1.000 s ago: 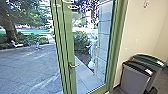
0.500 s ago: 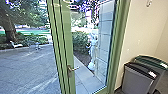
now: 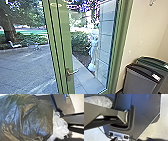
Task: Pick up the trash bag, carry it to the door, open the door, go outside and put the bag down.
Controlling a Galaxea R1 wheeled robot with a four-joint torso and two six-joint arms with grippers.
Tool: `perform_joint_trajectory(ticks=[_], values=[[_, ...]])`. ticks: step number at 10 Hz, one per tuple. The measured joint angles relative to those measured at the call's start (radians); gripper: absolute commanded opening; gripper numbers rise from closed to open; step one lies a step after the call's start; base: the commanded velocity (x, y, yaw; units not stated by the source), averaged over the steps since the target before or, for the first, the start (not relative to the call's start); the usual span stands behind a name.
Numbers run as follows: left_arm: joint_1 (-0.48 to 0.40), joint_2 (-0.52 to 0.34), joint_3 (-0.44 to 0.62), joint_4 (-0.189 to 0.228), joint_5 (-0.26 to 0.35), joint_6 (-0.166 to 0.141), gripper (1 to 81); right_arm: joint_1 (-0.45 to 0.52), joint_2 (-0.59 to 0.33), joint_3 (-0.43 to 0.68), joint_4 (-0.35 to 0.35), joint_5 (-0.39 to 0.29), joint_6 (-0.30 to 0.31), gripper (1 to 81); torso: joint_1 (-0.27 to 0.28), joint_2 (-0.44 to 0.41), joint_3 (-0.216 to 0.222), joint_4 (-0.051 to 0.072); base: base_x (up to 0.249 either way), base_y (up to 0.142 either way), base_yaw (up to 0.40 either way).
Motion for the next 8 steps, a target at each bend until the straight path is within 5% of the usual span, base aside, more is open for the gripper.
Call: perform_joint_trajectory(ticks=[8], values=[[-0.004, 0.000, 0.000, 0.000, -0.004, 0.000, 1.0, 0.003, 0.001, -0.004, -0.001, 0.001, 0.000, 81.1, 0.001, 0.000, 0.000, 0.000, 0.122, 0.000, 0.000]])
